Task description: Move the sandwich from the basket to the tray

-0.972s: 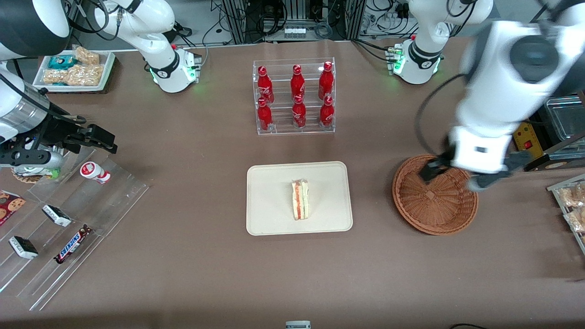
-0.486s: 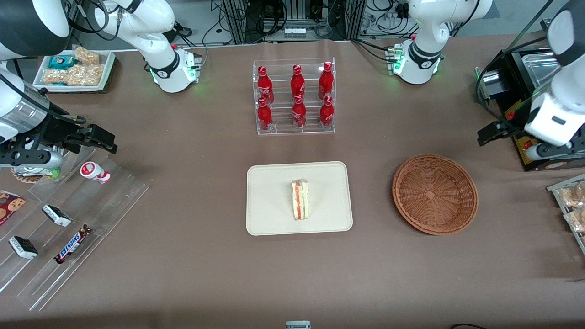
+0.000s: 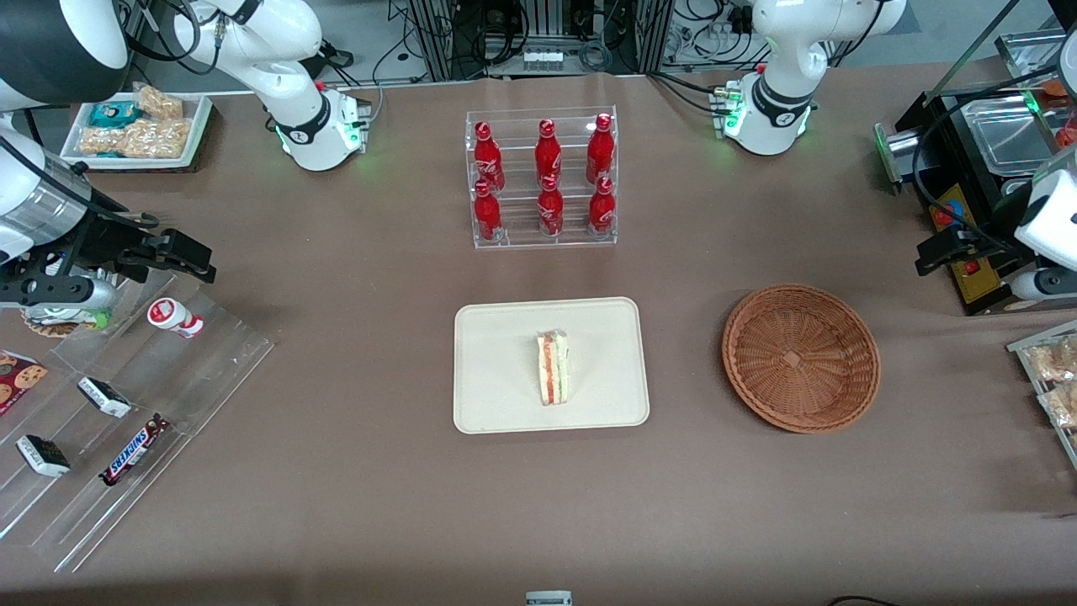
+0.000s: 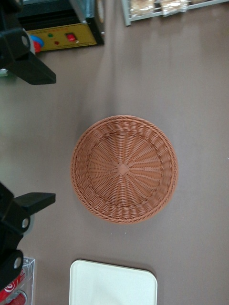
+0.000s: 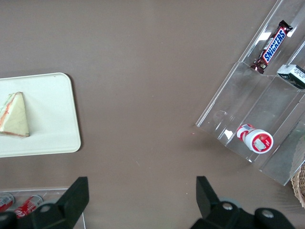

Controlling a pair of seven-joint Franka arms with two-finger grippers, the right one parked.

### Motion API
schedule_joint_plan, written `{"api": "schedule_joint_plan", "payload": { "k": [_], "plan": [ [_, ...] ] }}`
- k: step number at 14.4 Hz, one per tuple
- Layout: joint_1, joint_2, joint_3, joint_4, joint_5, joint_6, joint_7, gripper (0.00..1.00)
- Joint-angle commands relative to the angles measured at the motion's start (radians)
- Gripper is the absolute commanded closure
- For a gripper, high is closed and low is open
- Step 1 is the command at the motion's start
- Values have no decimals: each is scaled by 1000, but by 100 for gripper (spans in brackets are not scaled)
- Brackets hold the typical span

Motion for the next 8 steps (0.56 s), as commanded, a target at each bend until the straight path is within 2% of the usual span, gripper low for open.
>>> {"api": "schedule_joint_plan", "payload": {
  "k": [1, 8],
  "plan": [
    [28, 12, -7, 45, -18, -12, 63, 0],
    [28, 12, -4, 54, -4, -21, 50, 0]
  ]
}}
